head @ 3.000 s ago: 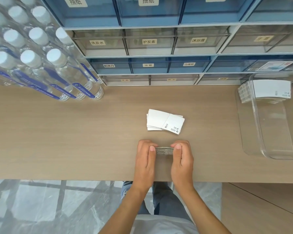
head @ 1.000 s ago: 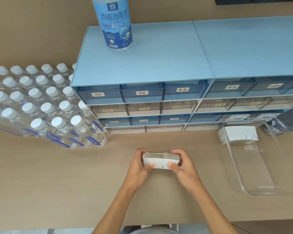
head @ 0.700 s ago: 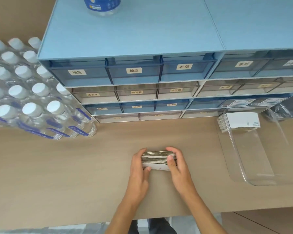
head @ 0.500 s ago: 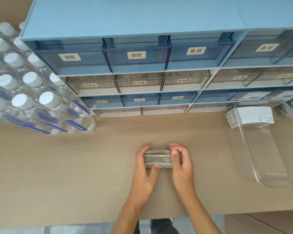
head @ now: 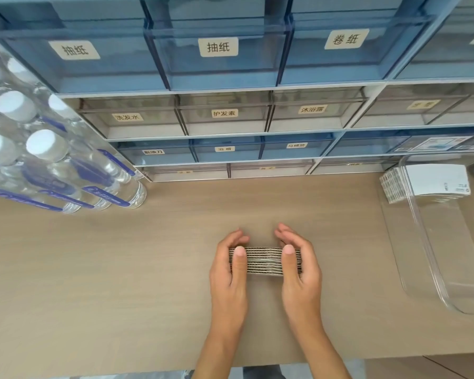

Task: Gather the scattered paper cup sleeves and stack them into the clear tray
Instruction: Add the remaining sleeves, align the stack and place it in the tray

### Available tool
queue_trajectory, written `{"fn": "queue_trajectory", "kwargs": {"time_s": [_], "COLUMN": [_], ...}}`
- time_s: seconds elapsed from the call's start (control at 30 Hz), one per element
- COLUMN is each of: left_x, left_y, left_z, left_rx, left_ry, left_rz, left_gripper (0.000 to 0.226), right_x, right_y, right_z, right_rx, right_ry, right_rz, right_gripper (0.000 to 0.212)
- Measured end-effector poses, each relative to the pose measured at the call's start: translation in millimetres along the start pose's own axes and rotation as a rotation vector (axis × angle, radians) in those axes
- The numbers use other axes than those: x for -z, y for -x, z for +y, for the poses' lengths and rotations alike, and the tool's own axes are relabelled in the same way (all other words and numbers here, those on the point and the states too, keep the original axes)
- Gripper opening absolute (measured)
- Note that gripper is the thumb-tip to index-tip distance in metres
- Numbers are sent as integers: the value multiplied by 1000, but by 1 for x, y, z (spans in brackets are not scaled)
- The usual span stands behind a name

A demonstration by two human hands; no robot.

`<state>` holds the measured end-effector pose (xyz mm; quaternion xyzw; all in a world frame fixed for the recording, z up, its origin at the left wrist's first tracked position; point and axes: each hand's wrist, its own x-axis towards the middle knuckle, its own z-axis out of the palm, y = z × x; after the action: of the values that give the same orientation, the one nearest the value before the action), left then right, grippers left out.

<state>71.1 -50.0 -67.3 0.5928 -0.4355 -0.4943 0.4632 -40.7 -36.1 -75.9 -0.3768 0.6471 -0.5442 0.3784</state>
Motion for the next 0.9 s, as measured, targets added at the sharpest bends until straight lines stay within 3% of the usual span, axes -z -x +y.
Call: {"fn": "queue_trajectory", "kwargs": {"time_s": [0.37, 0.6, 0.9], "left_x": [1, 3, 4], "left_y": [2, 4, -1], "left_z": [2, 3, 2], "left_rx": [-20, 2, -69], "left_ry": [21, -11, -70], "left_rz": [3, -25, -7], "left_gripper": [30, 27, 27], "right_x": [3, 3, 0], "right_y": [-2, 2, -6], "right_z": [-1, 0, 4], "right_rx": [-8, -8, 28], "right_ry": [-101, 93, 109], "right_rz": [-28, -16, 5], "right_gripper": [30, 25, 30]}}
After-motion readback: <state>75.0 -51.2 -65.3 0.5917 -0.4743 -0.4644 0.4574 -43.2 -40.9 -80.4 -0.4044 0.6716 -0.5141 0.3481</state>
